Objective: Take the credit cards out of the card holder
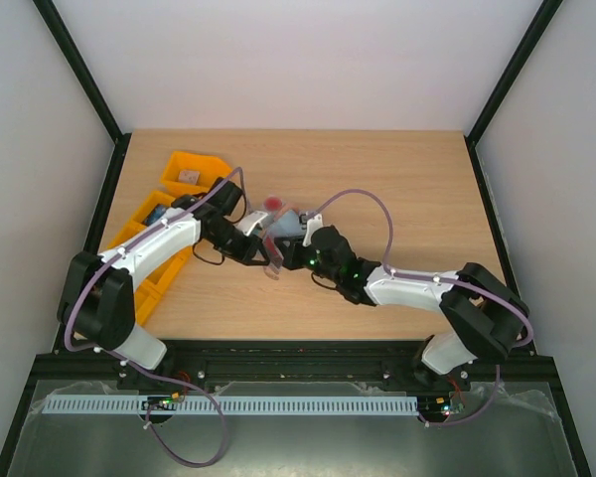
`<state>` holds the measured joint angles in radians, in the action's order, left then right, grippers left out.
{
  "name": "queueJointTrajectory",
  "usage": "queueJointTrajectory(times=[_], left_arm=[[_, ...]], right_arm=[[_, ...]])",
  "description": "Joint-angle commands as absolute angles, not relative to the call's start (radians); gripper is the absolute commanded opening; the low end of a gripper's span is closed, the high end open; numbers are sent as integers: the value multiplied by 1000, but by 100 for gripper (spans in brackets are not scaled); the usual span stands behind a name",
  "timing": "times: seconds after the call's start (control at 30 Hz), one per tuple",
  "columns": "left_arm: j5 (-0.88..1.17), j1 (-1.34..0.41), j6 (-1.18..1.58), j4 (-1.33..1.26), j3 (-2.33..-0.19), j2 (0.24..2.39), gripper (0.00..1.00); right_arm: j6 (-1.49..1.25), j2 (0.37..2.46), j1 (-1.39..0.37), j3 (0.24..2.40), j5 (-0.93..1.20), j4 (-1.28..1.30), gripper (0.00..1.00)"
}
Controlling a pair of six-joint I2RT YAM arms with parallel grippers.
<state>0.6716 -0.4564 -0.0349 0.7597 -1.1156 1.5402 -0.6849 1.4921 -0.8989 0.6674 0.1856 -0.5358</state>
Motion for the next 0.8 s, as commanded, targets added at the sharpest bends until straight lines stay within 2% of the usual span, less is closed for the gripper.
queueJointTrajectory(times=[0.0,0.17,0.23,0.33,0.6,0.77], left_arm=[[723,-498,-83,792,-1147,1520,2],[638,-529,-124,822,-1159,1522,2],[472,-558,-139,826,-1166,1519,2],[105,-614,-158,781,-1134,1488,2],[-383,-658,-255,848,-1195,1499,2],[-741,-714,-365,874,-1214,1529,2]], right_arm=[[-675,1489,-874,744,23,-440,2],[-664,1480,-838,741,11,-396,2],[-669,1464,-815,720,13,-396,2],[-663,1434,-776,693,38,-398,2],[-516,1388,-709,694,379,-385,10],[-470,1330,-703,690,481,-360,12]])
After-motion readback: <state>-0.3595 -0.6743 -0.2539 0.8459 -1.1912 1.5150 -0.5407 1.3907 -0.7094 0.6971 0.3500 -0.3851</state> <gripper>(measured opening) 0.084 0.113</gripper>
